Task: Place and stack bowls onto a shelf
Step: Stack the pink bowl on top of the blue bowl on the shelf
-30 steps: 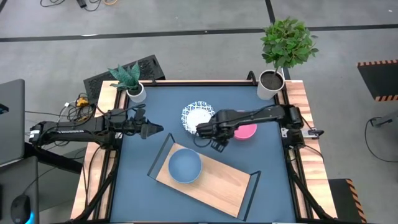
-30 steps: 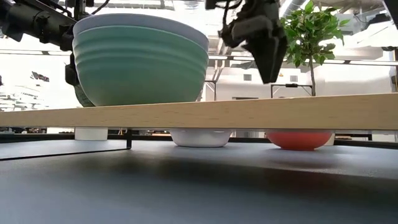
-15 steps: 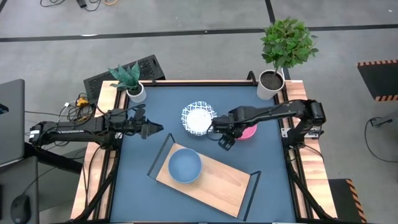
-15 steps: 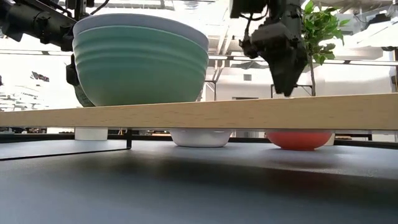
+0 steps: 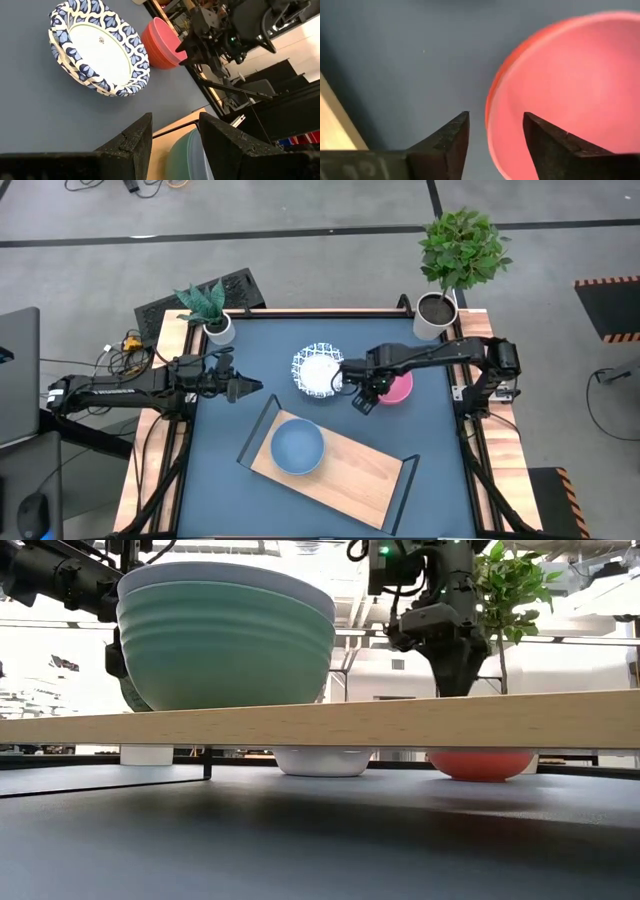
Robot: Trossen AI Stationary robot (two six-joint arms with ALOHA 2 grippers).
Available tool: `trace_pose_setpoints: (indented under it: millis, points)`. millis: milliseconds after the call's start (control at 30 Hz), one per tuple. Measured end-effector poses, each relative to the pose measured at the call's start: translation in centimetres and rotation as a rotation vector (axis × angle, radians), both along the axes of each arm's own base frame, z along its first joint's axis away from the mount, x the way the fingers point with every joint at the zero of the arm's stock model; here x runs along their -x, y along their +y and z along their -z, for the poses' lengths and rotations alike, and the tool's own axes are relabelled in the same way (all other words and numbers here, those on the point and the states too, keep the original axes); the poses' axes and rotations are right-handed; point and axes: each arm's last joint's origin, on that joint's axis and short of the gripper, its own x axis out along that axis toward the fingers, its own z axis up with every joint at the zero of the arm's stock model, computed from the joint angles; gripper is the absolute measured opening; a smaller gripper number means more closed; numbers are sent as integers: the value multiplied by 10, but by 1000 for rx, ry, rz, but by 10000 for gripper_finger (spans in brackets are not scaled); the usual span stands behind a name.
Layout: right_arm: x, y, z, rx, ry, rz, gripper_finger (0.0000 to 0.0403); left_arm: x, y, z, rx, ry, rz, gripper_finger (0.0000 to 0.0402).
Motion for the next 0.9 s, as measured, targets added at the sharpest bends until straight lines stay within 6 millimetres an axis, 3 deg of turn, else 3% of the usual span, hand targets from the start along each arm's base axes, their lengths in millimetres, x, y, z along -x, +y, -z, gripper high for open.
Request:
trace_pose_setpoints:
  millis: [233, 900]
  points:
    - [-1, -8, 0, -12, -18, 12, 178, 0, 0, 0, 0, 1, 0, 147]
    - [3, -7, 10, -22, 11, 14, 168, 1, 0, 2, 4, 23, 0, 147]
